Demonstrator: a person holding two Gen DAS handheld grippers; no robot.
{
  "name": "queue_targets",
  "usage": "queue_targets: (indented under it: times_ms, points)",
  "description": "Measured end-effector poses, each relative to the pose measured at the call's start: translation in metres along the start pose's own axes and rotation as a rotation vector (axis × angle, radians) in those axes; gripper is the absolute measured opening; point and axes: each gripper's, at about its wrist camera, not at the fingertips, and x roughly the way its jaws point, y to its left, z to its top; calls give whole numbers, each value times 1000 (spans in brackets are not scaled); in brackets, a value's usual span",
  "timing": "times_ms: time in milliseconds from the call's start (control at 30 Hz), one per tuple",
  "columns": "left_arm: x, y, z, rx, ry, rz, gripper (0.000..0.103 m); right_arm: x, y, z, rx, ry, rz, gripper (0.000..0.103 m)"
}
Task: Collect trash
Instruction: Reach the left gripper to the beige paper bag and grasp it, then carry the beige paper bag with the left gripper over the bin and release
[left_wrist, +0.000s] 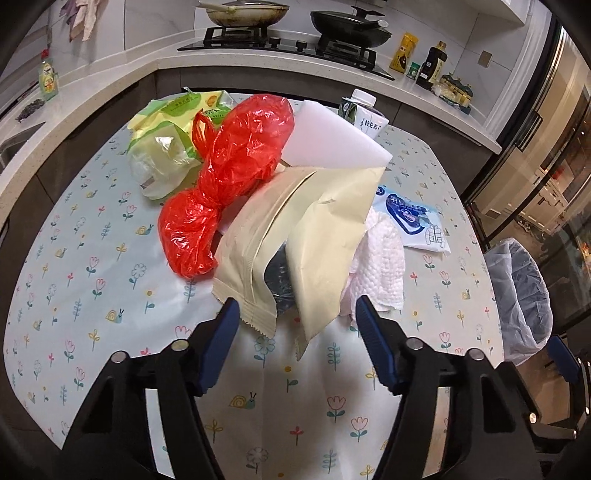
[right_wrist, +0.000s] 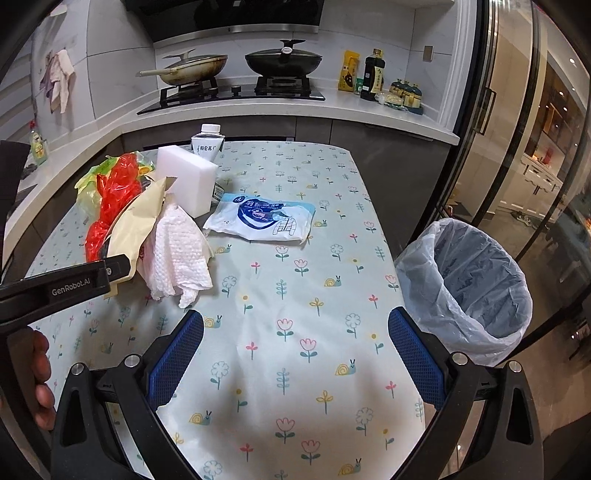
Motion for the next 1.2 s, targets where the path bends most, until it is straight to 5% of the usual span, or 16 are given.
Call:
queue_targets:
  times_ms: [67,167,500,867,933,1000,1200]
  points:
    - [7,2,2,-9,24,-23,29,4,5,2,-6,4,2,96]
    - [12,7,3,-18,36,-40,10,8,12,4,-13,5,15,96]
    - [-30,37,3,-52,-53,-63,6,23,46,24,-49,-23,115,93]
    - [-34,47,5,-73,-60,-54,6,68,92,34,-63,63,237,49]
    - [-35,47,4,-70,-59,-56,6,76,94,32,-67,88,239,20]
    - [-37,44,3,-64,-65,-56,6,77,90,31,-49,94,257,5]
    - [-51,32,3,-42,-96,-64,6,42,63,40,-15,11,267,2]
